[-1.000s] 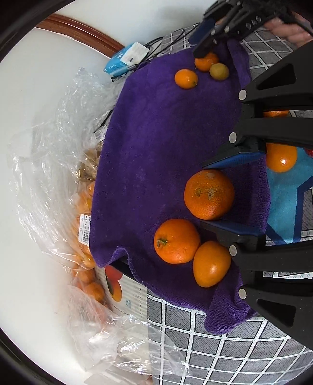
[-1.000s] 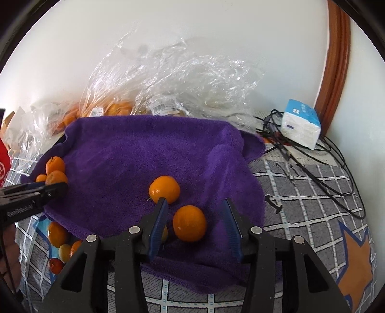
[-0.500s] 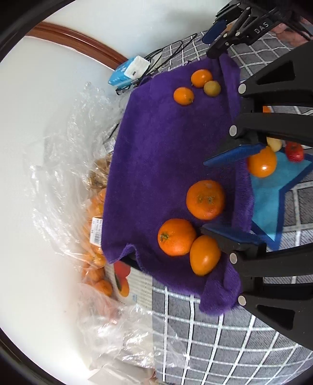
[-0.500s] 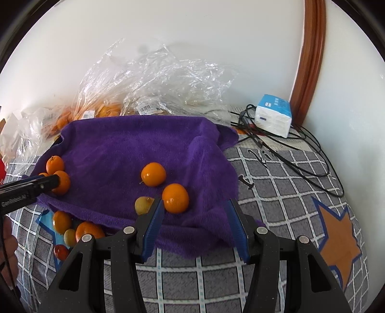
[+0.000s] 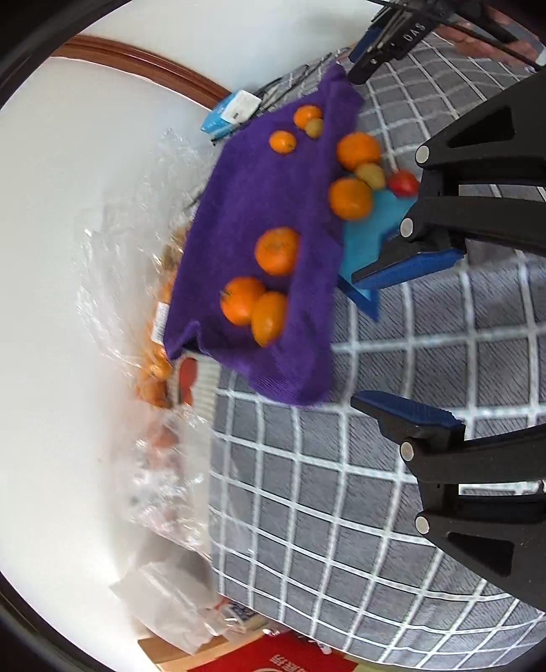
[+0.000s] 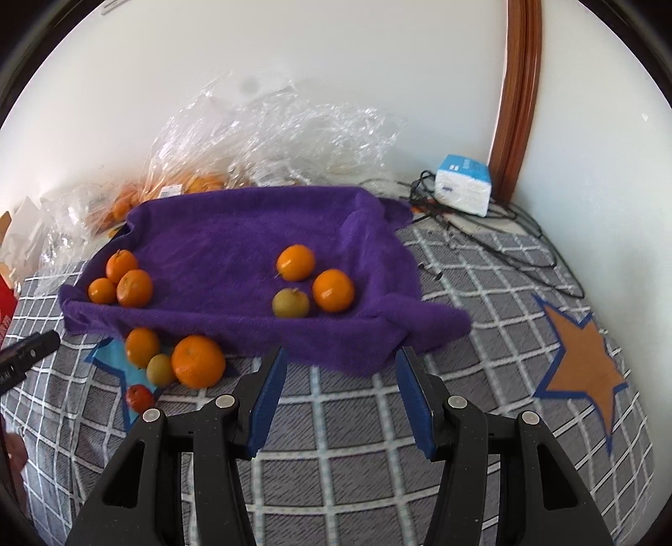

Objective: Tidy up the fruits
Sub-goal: 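Grasp another large orange with the right tool while the left tool withdraws from the towel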

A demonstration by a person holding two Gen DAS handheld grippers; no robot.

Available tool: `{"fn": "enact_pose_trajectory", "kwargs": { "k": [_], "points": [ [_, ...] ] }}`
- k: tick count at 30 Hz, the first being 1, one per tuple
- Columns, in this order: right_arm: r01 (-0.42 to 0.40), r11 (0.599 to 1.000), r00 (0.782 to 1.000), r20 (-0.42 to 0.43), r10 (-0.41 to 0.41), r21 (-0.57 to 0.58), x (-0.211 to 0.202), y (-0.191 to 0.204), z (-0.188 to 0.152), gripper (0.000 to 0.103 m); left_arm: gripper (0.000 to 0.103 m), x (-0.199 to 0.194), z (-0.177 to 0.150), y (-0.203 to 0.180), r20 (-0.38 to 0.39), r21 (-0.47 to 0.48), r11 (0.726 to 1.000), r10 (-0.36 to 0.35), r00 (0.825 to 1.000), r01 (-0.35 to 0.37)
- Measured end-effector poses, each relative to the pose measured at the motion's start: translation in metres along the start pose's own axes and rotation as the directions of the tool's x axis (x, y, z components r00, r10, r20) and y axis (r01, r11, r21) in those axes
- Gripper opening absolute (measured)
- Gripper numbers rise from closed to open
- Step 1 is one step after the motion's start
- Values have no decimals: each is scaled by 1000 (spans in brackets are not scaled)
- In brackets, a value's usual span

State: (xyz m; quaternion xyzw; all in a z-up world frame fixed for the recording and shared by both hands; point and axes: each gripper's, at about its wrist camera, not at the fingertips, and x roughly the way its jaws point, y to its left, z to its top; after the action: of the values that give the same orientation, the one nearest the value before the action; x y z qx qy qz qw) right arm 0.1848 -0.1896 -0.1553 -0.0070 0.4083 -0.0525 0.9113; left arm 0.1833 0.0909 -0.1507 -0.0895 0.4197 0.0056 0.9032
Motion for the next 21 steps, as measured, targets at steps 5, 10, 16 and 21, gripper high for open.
{"fn": "enact_pose_trajectory", "kwargs": {
  "k": [5,10,16,21],
  "points": [
    [-55,998,997,-48,54,-21,8,22,-11,53,48,5,-17,21,-9,-28,999,28,1000,-28],
    [-61,996,997,-60,58,-61,9,39,-18,54,48,6,-27,36,9,-52,998,22,1000,-21],
    [-81,996,994,-82,78,-46,16,43,-20,54,57,3,-32,36,19,-24,1000,2,1000,-2],
    [-83,996,993,-81,80,-41,18,43,-19,54,63,2,-33,40,24,-40,998,-39,999,39]
  ]
}}
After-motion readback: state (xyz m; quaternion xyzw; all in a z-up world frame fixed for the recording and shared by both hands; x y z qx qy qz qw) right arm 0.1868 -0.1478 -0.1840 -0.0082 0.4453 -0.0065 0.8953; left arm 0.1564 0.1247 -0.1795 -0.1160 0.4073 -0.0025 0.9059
